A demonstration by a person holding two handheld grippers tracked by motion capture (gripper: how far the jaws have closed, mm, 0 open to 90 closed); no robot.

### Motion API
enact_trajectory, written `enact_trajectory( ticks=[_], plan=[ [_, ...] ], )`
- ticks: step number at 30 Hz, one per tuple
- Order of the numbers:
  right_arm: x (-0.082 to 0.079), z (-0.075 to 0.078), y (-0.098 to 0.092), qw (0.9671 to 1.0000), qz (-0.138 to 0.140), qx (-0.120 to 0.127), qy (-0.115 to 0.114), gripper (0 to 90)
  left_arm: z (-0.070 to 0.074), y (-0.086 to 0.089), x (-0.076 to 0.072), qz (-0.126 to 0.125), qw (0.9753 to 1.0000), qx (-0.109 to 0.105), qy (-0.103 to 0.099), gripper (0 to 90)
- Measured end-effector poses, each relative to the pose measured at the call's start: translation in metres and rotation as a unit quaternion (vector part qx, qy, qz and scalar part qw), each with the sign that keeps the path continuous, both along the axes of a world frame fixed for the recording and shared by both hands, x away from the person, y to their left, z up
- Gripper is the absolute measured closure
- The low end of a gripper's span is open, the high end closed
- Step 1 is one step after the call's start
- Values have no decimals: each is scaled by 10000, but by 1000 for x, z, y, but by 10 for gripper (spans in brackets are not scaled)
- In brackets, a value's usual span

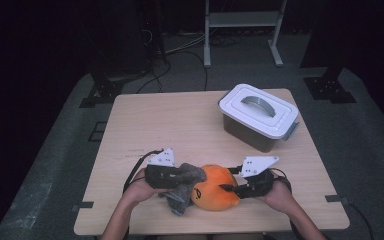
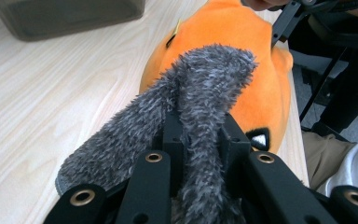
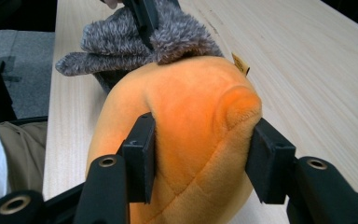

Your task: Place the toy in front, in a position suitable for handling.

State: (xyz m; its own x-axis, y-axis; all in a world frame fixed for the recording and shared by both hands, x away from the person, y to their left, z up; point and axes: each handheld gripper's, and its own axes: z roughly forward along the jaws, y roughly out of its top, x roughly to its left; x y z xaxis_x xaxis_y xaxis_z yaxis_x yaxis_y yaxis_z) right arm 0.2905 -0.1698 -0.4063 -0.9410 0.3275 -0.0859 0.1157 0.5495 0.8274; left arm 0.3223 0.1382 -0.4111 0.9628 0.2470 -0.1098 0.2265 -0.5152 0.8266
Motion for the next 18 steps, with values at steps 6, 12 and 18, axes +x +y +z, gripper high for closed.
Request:
enact_trajectory(
  ticks=[6,12,18],
  plan=[
    [-3,1,6,9999,27,40,-134,485,10,-8,-5,-131,9995,-233,-154,769],
    [-2,-1,5,10000,67,11,6,392,-1,-8,-3,-248,9997,-48,28,769],
    [7,-3,-3,9988,9,195,454,317,-4,-7,-3,-322,9994,27,81,769]
  ],
)
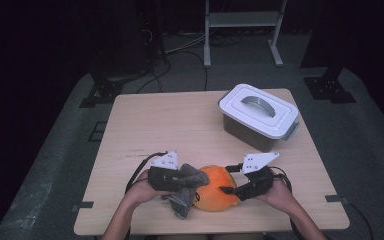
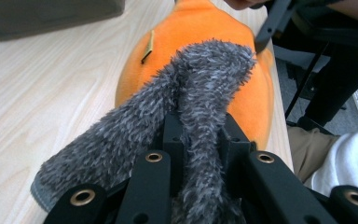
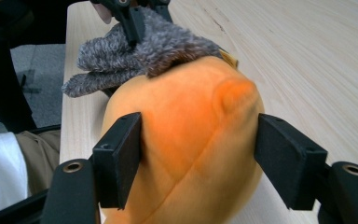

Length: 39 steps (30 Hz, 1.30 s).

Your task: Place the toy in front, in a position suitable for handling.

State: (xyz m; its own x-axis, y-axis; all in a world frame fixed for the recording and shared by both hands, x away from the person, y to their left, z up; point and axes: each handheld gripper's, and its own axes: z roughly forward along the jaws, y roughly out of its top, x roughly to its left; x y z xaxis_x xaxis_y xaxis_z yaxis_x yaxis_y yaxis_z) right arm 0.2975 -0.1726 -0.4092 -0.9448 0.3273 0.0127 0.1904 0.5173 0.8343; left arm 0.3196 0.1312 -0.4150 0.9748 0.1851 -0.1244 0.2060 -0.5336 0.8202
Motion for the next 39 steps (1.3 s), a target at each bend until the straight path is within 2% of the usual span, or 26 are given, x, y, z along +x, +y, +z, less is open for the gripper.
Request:
enact_trajectory(
  ticks=[3,5,8,11,14,16,18,24,26,29,31,33,39],
  plan=[
    [5,-4,-5,9996,9,91,263,335,0,0,1,19,10000,-9,-2,769],
    [5,-5,-5,9994,-6,66,329,405,4,-3,0,51,9999,27,-97,769],
    [1,-1,-1,9999,-35,13,110,490,16,-9,-4,88,9995,48,-315,771],
    [-4,4,8,10000,-31,20,10,515,28,-18,-8,38,9989,-129,-460,773],
    [-11,6,17,9998,-63,-79,-165,518,34,-26,-11,84,9979,102,-639,773],
    [-11,5,16,9998,-86,-59,-163,523,32,-26,-10,125,9982,55,-578,774],
    [-11,4,15,9999,-87,-53,-136,533,28,-26,-9,152,9983,132,-555,777],
    [-11,3,12,9999,-52,-96,-124,536,16,-18,-5,181,9990,163,-386,779],
    [-10,1,10,9999,-62,-63,-64,501,13,-17,-4,152,9994,131,-265,778],
    [-8,2,8,10000,-23,17,5,405,11,-15,-3,146,9997,89,-201,777],
    [-7,3,4,10000,39,77,2,380,11,-14,-3,146,9996,102,-239,777],
    [-5,3,-2,9998,145,141,92,359,11,-12,-1,169,9995,116,-257,777],
    [-3,-3,-15,9991,384,113,171,362,9,-11,1,251,9993,69,-285,777]
  ],
)
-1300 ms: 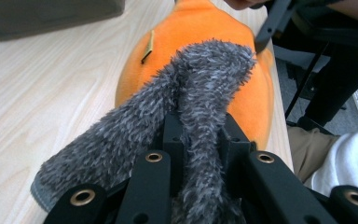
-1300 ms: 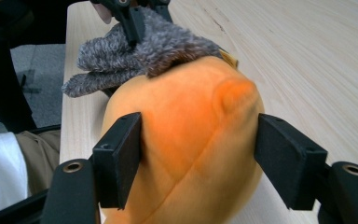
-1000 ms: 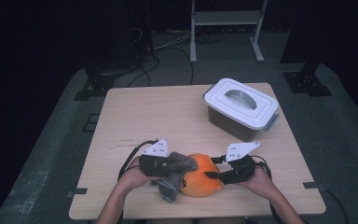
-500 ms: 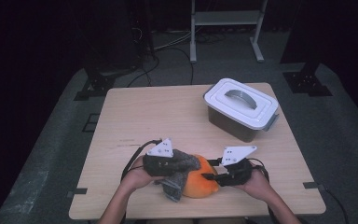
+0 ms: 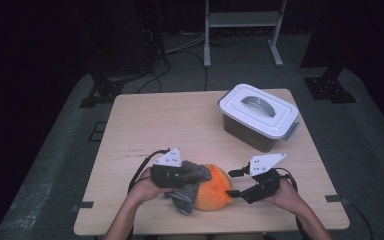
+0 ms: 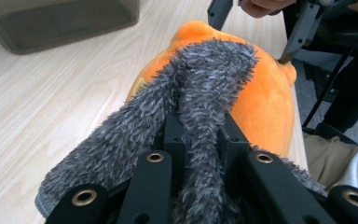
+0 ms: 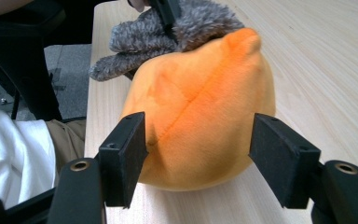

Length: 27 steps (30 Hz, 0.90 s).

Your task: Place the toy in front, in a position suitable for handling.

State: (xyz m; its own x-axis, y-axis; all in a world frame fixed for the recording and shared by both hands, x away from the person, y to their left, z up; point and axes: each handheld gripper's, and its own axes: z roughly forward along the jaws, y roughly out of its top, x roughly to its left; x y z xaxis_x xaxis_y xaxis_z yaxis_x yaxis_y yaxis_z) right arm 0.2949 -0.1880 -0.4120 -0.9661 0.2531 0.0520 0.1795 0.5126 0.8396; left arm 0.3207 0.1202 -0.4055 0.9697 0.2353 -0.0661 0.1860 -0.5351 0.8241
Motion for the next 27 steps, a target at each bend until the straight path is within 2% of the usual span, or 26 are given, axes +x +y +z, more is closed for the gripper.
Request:
enact_trajectory(
  ticks=[2,4,6,9,12,14,19,24,27],
  plan=[
    [0,-1,4,10000,74,-44,19,443,2,-2,0,110,9998,34,-137,776],
    [0,-2,8,10000,-21,9,41,527,8,-2,-1,192,9992,131,-326,776],
    [1,-2,8,9999,-97,70,42,581,13,-2,-3,176,9990,72,-407,776],
    [3,-2,8,9991,-261,279,176,627,22,-3,-9,6,9991,-40,-422,775],
    [5,-2,9,9983,-383,360,252,639,24,-8,-13,-172,9990,-26,-402,774],
    [5,-2,10,9977,-432,397,339,645,20,-10,-13,-200,9990,17,-387,774],
    [4,-3,12,9976,-413,394,390,661,13,-10,-9,82,9982,209,-555,775],
    [-6,0,26,9990,-120,302,312,665,8,-6,-4,339,9970,291,-627,774],
    [-10,2,30,9997,-33,208,114,557,8,-3,-2,379,9974,215,-568,775]
  ],
)
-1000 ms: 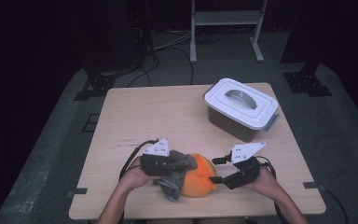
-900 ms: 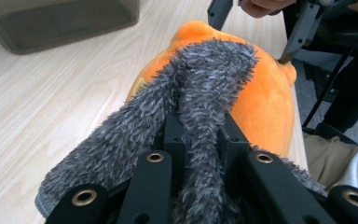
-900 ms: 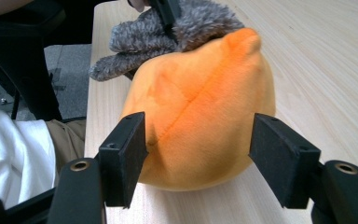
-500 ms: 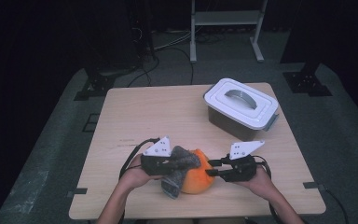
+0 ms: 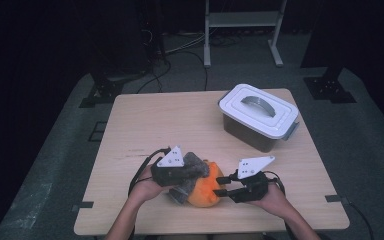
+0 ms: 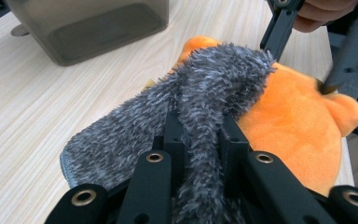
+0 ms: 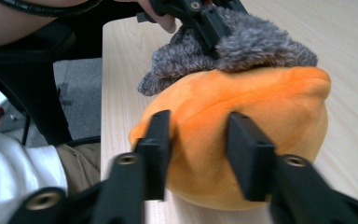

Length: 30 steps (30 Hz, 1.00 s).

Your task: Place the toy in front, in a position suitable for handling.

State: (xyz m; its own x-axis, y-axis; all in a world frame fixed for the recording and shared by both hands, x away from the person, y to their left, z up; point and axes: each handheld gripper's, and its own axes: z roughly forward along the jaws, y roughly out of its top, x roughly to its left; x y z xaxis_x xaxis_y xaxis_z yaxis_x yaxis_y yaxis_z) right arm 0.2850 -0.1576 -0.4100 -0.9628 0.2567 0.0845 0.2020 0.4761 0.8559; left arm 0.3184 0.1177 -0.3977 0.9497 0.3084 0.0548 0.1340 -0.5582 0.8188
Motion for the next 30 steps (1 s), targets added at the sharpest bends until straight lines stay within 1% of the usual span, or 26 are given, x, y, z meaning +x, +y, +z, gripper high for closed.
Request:
enact_trajectory(
  ticks=[2,4,7,9,10,11,13,15,17,18,20,23,24,27,30],
  plan=[
    [0,2,-1,9999,67,-61,-112,528,-1,1,1,5,10000,-66,46,774],
    [0,1,1,9999,46,-64,-129,539,0,1,1,-20,9999,-90,66,775],
    [0,-1,3,9997,-32,-94,-230,654,6,3,-1,-71,9999,-117,-38,775],
    [2,0,2,9997,-162,4,-172,692,14,4,-4,-116,9997,-200,-98,776],
    [4,0,1,9996,-242,71,-141,700,17,3,-6,-190,9995,-250,-90,775],
    [5,0,1,9995,-292,107,-76,703,19,2,-8,-275,9993,-245,-98,776],
    [8,-1,1,9993,-357,140,-52,705,20,-4,-12,-442,9988,-174,-97,775],
    [8,-2,1,9992,-372,125,-10,705,19,-10,-15,-513,9986,-113,-100,775],
    [8,-3,1,9992,-386,90,4,705,16,-12,-15,-553,9984,-136,-63,775],
    [8,-3,0,9992,-385,83,-1,706,15,-11,-14,-545,9984,-128,-49,775],
    [8,-4,-1,9992,-396,78,2,724,14,-10,-13,-506,9987,3,-90,775],
    [9,-4,-1,9991,-407,88,39,740,14,-3,-9,-321,9993,169,-124,775],
    [9,-4,-1,9991,-409,103,36,740,13,-1,-8,-278,9994,169,-107,775],
    [10,-5,-2,9990,-414,127,73,740,10,2,-7,-285,9996,51,8,775],
    [10,-5,-2,9990,-421,105,55,740,12,2,-8,-446,9989,-137,78,776]
  ],
)
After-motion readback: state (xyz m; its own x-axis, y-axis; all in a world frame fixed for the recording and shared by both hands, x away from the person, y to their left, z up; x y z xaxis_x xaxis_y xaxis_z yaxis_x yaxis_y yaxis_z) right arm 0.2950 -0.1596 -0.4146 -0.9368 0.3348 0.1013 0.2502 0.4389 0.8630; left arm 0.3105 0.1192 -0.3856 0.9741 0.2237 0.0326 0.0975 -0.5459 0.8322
